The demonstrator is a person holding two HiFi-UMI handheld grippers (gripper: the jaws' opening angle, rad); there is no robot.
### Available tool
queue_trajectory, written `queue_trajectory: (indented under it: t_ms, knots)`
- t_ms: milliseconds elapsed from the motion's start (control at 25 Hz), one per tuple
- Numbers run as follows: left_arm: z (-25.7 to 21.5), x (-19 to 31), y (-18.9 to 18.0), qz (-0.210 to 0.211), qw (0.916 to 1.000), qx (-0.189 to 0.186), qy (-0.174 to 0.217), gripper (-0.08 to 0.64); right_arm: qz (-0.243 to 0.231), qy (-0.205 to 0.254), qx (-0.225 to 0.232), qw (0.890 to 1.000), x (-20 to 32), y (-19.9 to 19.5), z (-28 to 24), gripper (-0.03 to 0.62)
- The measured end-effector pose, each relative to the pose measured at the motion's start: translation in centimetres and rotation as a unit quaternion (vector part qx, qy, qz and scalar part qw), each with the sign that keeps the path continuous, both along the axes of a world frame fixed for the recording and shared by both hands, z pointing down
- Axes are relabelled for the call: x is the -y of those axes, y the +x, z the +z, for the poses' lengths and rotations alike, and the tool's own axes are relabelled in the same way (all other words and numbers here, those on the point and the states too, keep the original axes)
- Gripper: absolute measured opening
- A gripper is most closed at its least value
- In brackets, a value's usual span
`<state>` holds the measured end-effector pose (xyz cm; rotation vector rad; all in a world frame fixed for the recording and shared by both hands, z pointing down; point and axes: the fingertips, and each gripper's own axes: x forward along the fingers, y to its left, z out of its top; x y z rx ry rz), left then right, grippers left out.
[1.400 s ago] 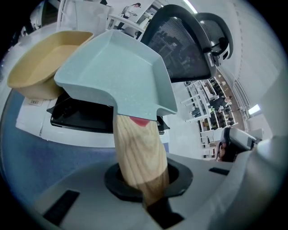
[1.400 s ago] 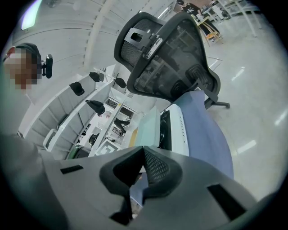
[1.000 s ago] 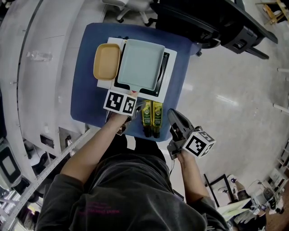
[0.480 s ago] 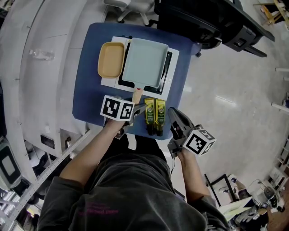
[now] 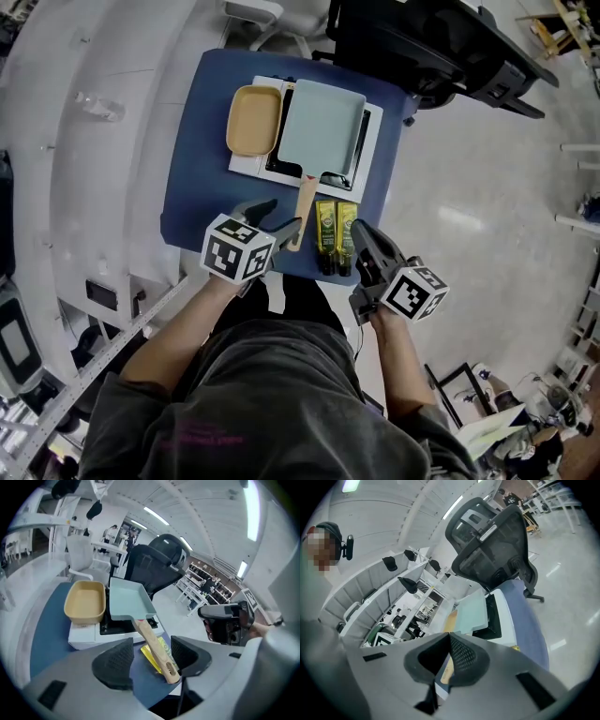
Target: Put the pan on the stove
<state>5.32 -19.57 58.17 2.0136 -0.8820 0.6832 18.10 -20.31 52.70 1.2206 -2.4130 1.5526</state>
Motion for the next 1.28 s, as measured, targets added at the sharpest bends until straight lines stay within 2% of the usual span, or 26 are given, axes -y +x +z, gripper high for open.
queue_trajectory:
  t_ms: [240, 440, 840, 1080, 1280]
  knots:
    - [-5.2, -0.5, -3.0, 0.006, 0.9948, -0.003, 0.102, 0.201, -0.012, 0.029, -0.008, 0.999, -1.4, -3.6, -2.3, 0.003]
    - [-8.9, -1.2, -5.6, 0.005, 0.9878, -0.014, 0.155, 0.163, -0.020, 0.059, -0.016, 0.998, -2.2, -6.7, -4.6, 0.003]
    - [-14.0, -2.5, -10.3, -0.009, 0.9722, -0.034, 0.232, 0.066, -0.025, 0.094, -0.027, 0.995, -3.8, -10.6, -8.0, 0.003]
    - [-17.0, -3.0, -12.1, -0.007, 0.9613, -0.049, 0.271, 0.037, -0.033, 0.128, -0.043, 0.990, -4.3, -12.4, -10.3, 0.003]
    - [-18.6, -3.4, -13.3, -0.005, 0.9555, -0.056, 0.290, 0.026, -0.040, 0.149, -0.051, 0.987, -4.3, -13.7, -11.8, 0.003]
